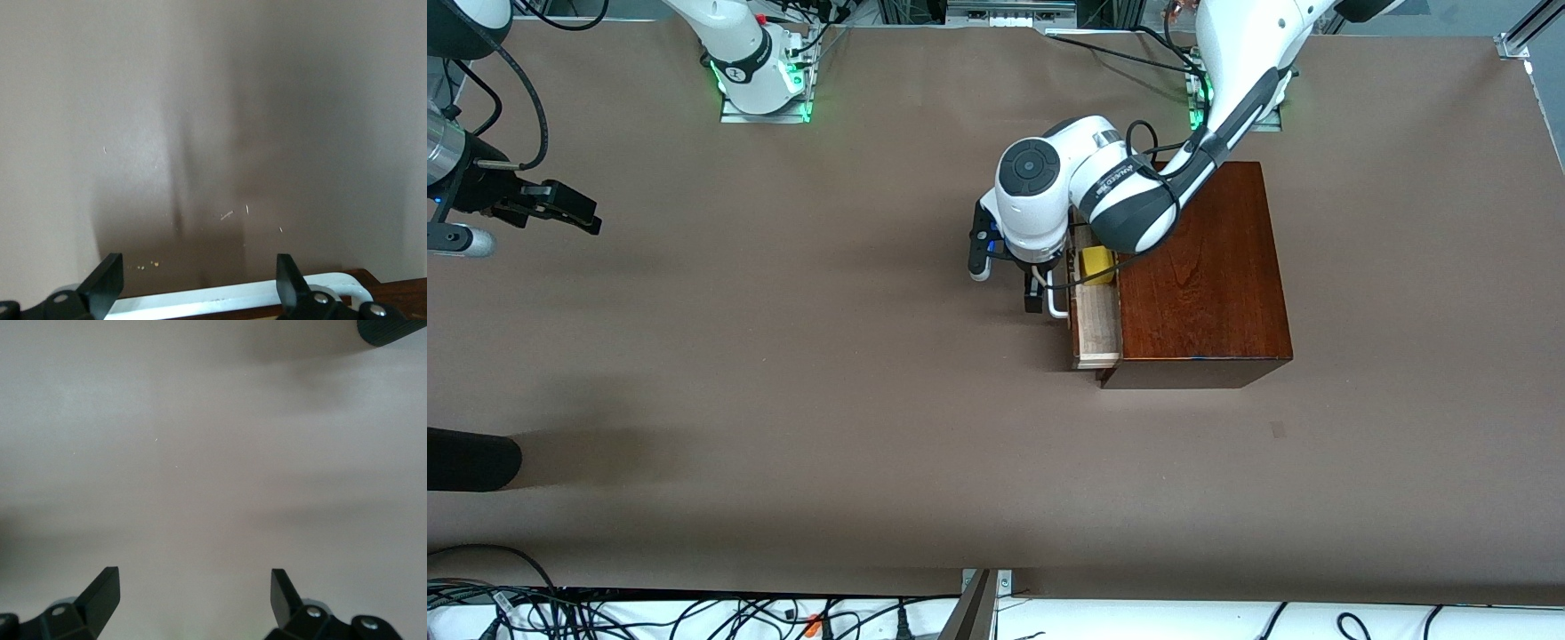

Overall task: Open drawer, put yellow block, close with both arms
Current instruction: 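Lower the left gripper to the drawer front beside the handle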

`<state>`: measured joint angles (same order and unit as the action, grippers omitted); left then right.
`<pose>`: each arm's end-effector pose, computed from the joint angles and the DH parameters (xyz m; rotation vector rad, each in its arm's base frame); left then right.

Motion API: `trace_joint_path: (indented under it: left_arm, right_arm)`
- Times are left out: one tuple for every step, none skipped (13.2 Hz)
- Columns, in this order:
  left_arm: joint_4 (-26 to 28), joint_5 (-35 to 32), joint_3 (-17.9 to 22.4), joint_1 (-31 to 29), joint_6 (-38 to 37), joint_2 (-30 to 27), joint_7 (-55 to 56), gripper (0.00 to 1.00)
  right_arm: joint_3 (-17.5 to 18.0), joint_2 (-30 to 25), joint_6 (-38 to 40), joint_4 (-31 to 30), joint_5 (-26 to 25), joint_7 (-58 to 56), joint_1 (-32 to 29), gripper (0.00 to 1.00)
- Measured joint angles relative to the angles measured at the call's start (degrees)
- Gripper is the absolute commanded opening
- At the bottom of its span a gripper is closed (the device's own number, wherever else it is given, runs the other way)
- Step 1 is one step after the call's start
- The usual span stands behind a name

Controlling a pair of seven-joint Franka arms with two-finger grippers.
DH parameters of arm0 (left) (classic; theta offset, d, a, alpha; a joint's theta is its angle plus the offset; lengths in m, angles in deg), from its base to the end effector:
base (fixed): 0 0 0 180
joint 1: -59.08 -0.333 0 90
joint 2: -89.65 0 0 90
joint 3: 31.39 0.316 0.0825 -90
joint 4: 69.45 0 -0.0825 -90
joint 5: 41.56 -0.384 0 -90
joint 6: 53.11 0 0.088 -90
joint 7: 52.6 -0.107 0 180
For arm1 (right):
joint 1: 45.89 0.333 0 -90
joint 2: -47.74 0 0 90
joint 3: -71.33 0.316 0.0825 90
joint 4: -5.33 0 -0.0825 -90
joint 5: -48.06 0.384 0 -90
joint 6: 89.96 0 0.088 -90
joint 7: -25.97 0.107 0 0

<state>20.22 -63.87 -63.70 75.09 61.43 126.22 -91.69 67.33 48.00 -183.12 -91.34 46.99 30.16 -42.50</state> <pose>0.5110 -0.4549 0.3054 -2.1336 2.2689 0.1429 0.5558 -0.0077 0.5717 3.1163 -0.1281 -0.1017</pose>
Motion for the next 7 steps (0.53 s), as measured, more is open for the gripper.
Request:
trace_joint_path:
  left_arm:
    - [0.0,0.1,-0.1,-0.4,-0.3,0.0,0.0,1.0]
    - [0.0,0.2,-0.1,-0.9,-0.9,0.0,0.0,1.0]
    - [0.0,0.2,-0.1,-1.4,-1.6,0.0,0.0,1.0]
    - [-0.1,0.2,-0.1,-1.9,-2.5,-0.1,-0.1,1.0]
    - [-0.2,0.2,-0.1,-2.5,-3.4,-0.3,-0.3,1.0]
    - [-0.2,0.2,0.0,-3.0,-4.0,-0.4,-0.7,1.0]
    - [-0.3,0.1,0.0,-3.6,-4.3,-0.5,-1.2,1.0]
  right_arm:
    - [0.0,0.0,0.0,0.0,0.0,0.0,0.0,1.0]
    - [0.0,0.0,0.0,0.0,0.0,0.0,0.0,1.0]
    - [0.0,0.0,0.0,0.0,0.0,0.0,0.0,1.0]
    - [0.0,0.0,0.0,0.0,0.0,0.0,0.0,1.0]
    - [0.0,0.0,0.0,0.0,0.0,0.0,0.0,1.0]
    - [0.0,0.0,0.0,0.0,0.0,0.0,0.0,1.0]
    - [0.0,0.0,0.0,0.0,0.0,0.0,0.0,1.0]
